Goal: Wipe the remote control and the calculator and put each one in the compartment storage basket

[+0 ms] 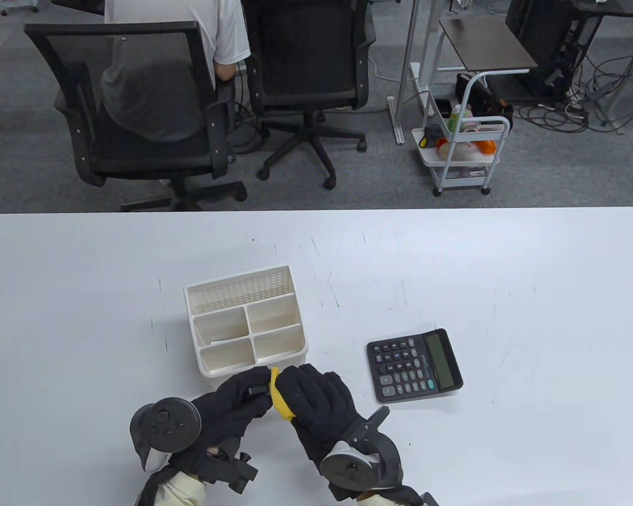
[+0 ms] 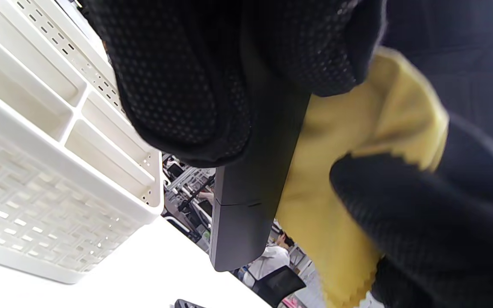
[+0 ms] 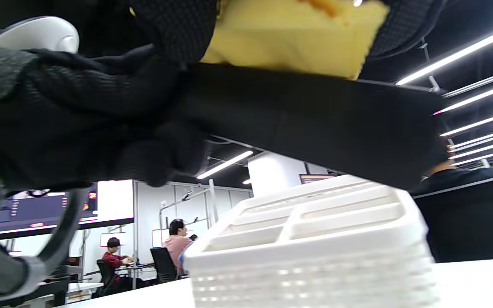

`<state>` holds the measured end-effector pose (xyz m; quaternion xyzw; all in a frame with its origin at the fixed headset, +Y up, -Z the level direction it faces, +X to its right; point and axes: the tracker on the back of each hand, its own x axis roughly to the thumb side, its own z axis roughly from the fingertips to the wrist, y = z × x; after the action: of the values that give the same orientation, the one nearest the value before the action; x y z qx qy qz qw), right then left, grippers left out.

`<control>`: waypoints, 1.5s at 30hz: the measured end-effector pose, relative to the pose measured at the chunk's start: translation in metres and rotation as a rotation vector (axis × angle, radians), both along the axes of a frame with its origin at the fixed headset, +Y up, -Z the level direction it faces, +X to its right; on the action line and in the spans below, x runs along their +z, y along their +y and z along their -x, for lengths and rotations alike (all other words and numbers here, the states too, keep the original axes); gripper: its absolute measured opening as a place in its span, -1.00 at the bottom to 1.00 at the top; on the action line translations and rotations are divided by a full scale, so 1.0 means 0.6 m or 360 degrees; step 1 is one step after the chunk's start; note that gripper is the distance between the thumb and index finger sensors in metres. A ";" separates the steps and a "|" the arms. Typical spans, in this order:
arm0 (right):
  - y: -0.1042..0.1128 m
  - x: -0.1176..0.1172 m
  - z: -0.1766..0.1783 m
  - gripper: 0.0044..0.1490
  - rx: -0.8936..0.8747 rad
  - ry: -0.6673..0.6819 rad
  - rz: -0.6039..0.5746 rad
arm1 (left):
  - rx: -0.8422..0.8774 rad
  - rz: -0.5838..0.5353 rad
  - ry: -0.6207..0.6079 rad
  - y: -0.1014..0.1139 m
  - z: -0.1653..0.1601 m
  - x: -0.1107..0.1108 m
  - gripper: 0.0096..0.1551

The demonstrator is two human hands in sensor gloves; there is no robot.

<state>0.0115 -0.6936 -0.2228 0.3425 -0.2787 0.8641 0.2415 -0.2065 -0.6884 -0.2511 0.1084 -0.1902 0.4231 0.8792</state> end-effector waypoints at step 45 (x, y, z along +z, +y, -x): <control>-0.020 0.010 0.031 -0.30 0.0546 0.0022 -0.0390 | 0.0684 0.0468 -0.0122 -0.037 0.031 -0.020 -0.44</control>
<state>-0.0070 -0.7057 -0.2167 0.4177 -0.3176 0.8498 0.0491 -0.2250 -0.7104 -0.2629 0.0012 -0.1324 0.6270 0.7677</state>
